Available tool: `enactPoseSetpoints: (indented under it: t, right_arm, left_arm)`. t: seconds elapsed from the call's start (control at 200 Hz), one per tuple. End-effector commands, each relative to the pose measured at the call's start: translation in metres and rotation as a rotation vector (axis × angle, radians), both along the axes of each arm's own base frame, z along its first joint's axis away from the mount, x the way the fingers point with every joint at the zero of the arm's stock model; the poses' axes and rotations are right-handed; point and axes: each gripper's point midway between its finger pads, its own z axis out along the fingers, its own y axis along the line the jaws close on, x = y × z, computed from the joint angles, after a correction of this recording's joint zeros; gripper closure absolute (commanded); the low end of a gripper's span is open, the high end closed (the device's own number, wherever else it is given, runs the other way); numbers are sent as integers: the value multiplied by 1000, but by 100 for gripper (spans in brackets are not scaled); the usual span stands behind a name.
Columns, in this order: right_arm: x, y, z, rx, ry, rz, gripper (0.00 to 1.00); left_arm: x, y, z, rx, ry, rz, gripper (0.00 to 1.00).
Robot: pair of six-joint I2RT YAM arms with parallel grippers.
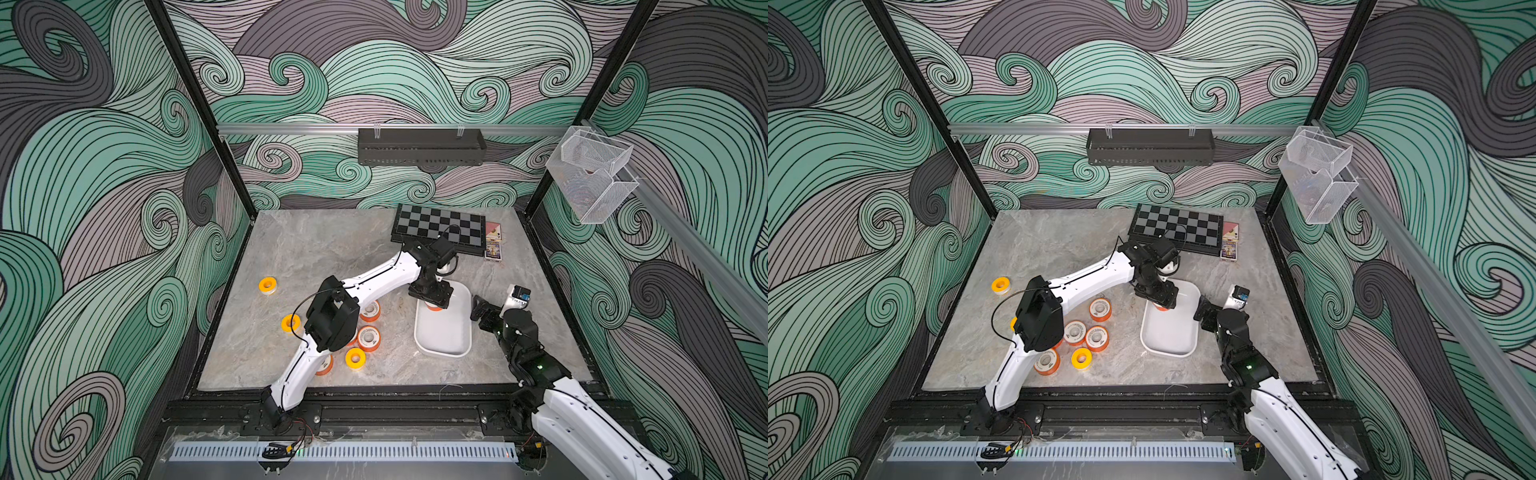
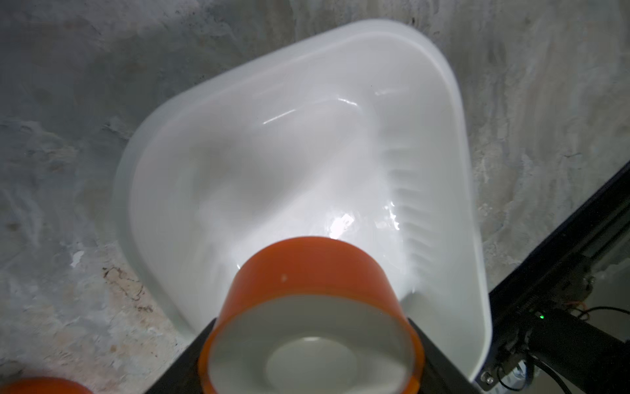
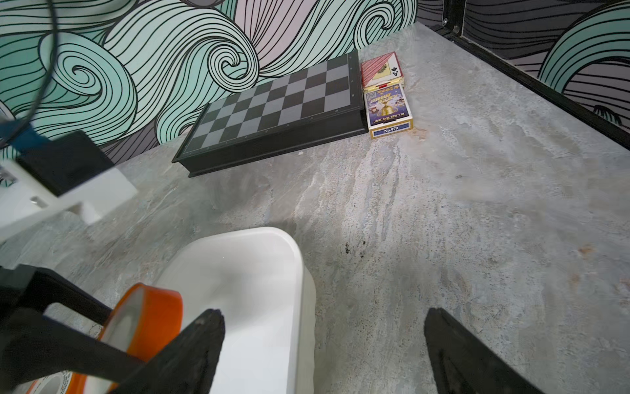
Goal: Put the sealing tape into the storage box
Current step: Place the sealing tape in the storage box.
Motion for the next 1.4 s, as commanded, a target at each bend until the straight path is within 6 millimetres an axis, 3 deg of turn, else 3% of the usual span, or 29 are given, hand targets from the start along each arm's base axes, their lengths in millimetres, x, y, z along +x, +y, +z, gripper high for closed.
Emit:
enactPoseSetpoints:
  t: [0.0, 0.125, 0.47, 1.046, 1.396]
  right_arm:
    - [0, -5, -3, 0, 1, -33, 5]
    - [2, -3, -7, 1, 10, -29, 5]
    - [7, 5, -13, 15, 32, 2, 6]
    - [6, 7, -11, 28, 18, 13, 6]
    - [5, 6, -9, 33, 7, 15, 6]
  left_arm:
    - [6, -5, 0, 7, -12, 10, 41]
    - [16, 4, -16, 72, -16, 38, 41]
    - [38, 54, -27, 296, -118, 135, 41]
    - [53, -7, -40, 68, -106, 79, 40]
    - [67, -20, -54, 25, -146, 101, 34]
